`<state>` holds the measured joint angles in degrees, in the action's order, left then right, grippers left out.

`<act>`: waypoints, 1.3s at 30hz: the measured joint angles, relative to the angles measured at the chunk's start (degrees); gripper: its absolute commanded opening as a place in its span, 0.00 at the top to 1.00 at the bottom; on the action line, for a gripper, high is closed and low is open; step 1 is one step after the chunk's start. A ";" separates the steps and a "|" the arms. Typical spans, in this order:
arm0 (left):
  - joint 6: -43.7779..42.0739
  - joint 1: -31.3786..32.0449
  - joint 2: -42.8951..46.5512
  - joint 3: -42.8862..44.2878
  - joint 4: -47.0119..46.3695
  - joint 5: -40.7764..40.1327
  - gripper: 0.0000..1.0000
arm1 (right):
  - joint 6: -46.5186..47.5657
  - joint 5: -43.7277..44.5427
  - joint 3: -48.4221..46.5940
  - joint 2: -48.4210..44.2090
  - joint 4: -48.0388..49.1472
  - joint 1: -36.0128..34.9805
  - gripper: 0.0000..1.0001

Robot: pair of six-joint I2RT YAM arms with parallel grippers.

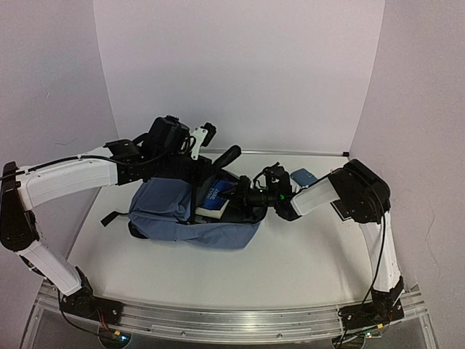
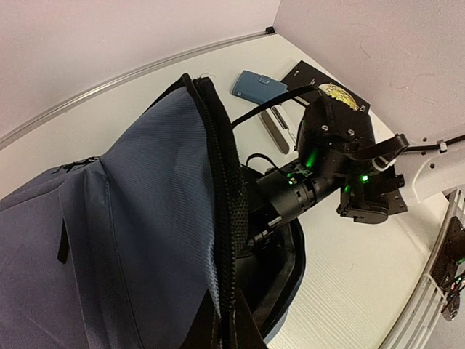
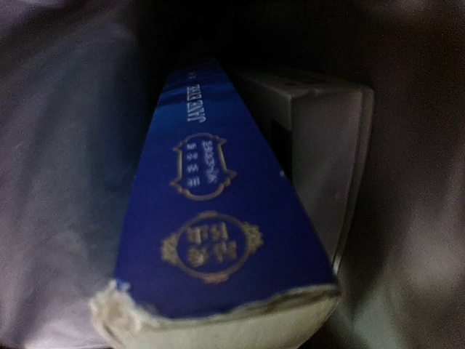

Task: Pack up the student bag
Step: Place the book in the student bag.

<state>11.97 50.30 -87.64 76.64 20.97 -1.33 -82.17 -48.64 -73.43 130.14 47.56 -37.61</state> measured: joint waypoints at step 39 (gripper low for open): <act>0.04 0.01 0.02 0.01 -0.02 1.17 1.00 | 18.88 9.91 0.70 -11.83 -29.76 0.46 0.58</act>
<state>12.01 50.30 -87.61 76.64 20.95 -0.17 -63.29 -38.73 -72.73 118.31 17.80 -37.15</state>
